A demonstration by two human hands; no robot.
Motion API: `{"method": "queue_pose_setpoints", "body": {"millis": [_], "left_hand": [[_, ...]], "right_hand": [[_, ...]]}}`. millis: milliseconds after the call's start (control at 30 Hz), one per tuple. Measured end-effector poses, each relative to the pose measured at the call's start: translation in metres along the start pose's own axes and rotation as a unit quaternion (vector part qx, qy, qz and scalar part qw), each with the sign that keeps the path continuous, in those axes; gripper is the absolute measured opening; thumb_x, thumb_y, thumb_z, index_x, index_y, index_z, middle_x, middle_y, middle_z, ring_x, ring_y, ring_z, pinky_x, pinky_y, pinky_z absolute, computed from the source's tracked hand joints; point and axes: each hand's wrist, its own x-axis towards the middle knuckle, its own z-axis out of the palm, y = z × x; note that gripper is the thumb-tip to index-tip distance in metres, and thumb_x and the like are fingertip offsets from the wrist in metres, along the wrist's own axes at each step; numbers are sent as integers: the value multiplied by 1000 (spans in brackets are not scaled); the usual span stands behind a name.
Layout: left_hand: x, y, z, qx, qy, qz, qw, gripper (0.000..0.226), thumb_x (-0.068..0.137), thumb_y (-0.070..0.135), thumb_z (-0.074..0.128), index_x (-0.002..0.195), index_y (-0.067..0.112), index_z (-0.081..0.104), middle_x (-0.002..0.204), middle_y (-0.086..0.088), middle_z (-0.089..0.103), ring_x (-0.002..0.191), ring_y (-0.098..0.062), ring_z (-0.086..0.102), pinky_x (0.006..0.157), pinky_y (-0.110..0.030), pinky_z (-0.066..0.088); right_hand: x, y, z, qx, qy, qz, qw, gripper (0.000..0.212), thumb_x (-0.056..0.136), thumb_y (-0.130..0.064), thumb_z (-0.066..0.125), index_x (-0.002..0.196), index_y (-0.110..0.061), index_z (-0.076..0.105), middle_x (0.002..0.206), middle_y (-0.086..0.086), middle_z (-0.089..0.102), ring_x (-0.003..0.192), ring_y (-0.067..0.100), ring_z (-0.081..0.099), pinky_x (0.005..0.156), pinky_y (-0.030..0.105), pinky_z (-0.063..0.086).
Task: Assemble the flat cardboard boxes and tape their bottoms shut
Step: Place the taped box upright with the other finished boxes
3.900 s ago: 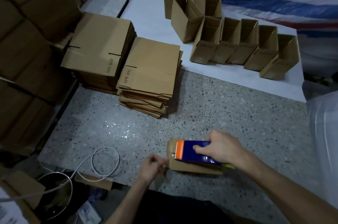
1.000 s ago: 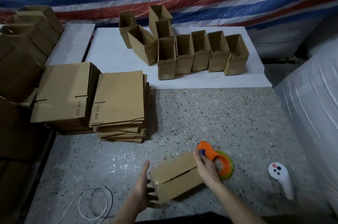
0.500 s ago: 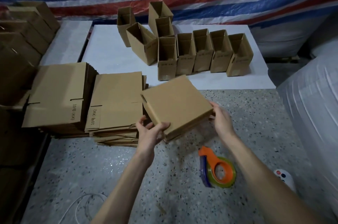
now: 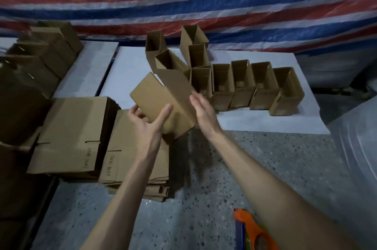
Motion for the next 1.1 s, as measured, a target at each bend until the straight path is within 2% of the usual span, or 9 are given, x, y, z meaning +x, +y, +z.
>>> {"method": "queue_pose_setpoints", "body": {"millis": [167,333,400,467,633,733,833,933,1100], "left_hand": [[77,26,-24,3,69,-7,998,91,68,51,88,131,21,28,120,-1,64,102,-5,65,79,-21,49],[139,39,-53,64,22,45,997,114,69,48,89,149,58,9,138,7,50,112,-4,58,92,-39,54],[168,42,-62,125,-2,81,989,95,70,41,90,141,55,29,135,12,48,113,-1,55,84,-38,57],[199,41,-65,173,-26,86,981,65,70,34,91,119,37,48,125,2,51,108,-19,61,80,-47,60],[260,16,-63,330,-68,86,938,33,78,21,85,88,20,54,120,2,47,94,-24,60,85,-43,58],[284,-10,-62,366,-65,83,925,32,75,20,85,86,21,56,119,7,48,91,-22,56,81,-36,50],[303,-36,-60,402,-44,70,912,29,70,15,83,76,21,55,99,15,58,75,-13,55,59,-28,37],[317,-59,-56,412,-26,52,910,27,70,13,82,69,20,55,79,13,58,66,-8,53,52,-25,29],[341,-81,-54,370,-63,68,924,30,70,4,83,61,14,56,116,7,67,98,-22,64,74,-33,52]], "right_hand": [[42,-21,50,31,-44,-8,998,73,86,-71,45,149,-35,42,153,-6,42,137,12,40,117,43,32],[105,-37,78,-37,-52,-10,998,60,90,-68,49,142,-37,53,143,-5,43,134,14,40,112,31,29],[128,-40,83,-44,-65,-10,997,48,99,-56,48,139,-31,57,141,-7,52,127,8,47,103,22,33],[148,-41,90,-27,-84,2,996,39,102,-48,47,133,-29,62,126,-14,62,118,5,55,103,27,40],[207,-29,113,-112,4,-16,994,28,106,-36,42,118,-28,65,106,-17,63,107,6,60,80,20,42],[242,-4,109,-335,56,-20,940,32,100,-21,54,132,-22,58,130,-3,59,121,16,55,88,27,45],[266,28,105,-569,-52,18,820,70,90,-20,68,151,-13,35,154,7,42,149,28,26,121,43,23],[278,47,108,-656,-61,-6,753,65,86,-25,72,143,-13,43,136,9,60,136,29,40,116,46,23],[273,49,127,-635,-42,-146,757,25,91,-32,63,113,-20,65,104,0,71,107,20,58,107,43,27]]}}
